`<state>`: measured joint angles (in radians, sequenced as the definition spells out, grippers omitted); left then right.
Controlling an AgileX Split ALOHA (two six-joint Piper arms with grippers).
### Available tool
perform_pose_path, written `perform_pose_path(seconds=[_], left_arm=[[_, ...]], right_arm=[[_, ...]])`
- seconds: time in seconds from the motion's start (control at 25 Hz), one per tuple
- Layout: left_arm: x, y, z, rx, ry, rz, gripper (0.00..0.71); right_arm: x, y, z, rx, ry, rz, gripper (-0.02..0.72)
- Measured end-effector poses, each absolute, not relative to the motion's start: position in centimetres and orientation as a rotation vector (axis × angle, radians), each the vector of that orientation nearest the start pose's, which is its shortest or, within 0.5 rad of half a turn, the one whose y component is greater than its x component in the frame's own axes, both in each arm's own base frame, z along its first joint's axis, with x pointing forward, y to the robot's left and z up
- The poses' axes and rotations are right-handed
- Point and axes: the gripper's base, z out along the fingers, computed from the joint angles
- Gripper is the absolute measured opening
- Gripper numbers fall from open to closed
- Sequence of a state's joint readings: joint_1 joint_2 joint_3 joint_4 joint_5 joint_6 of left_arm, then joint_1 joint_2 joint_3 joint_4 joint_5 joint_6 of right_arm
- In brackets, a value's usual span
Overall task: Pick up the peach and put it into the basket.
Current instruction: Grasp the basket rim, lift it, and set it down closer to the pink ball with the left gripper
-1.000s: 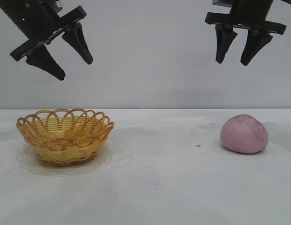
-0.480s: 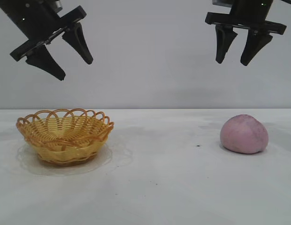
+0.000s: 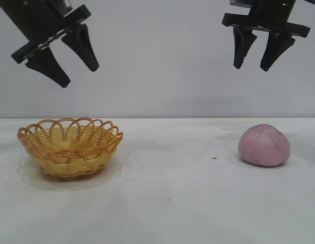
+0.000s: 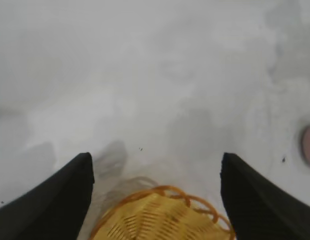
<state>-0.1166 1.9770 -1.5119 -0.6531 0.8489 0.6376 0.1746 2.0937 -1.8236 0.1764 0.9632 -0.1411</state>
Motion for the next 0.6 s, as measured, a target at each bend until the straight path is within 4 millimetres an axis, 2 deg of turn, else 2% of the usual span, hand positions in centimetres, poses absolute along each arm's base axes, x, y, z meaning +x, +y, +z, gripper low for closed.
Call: perform_pose_path(seconds=[0.24,0.32,0.6], left_arm=[[41.3,-8.5,25.3,0.857,2.612,-0.492,0.523],[40.9,-8.4,25.8,1.020,2.610,-0.448,0.523],[39.9,-10.9,25.6,1.395,2.550,-0.235,0.523]], right_arm=[[45.3,9.3,24.2,-0.334,2.694,0.236,0.412],[45.3,9.3,24.2,-0.334,2.694,0.236,0.412],[45.3,9.3,24.2,-0.334,2.696,0.236,0.412]])
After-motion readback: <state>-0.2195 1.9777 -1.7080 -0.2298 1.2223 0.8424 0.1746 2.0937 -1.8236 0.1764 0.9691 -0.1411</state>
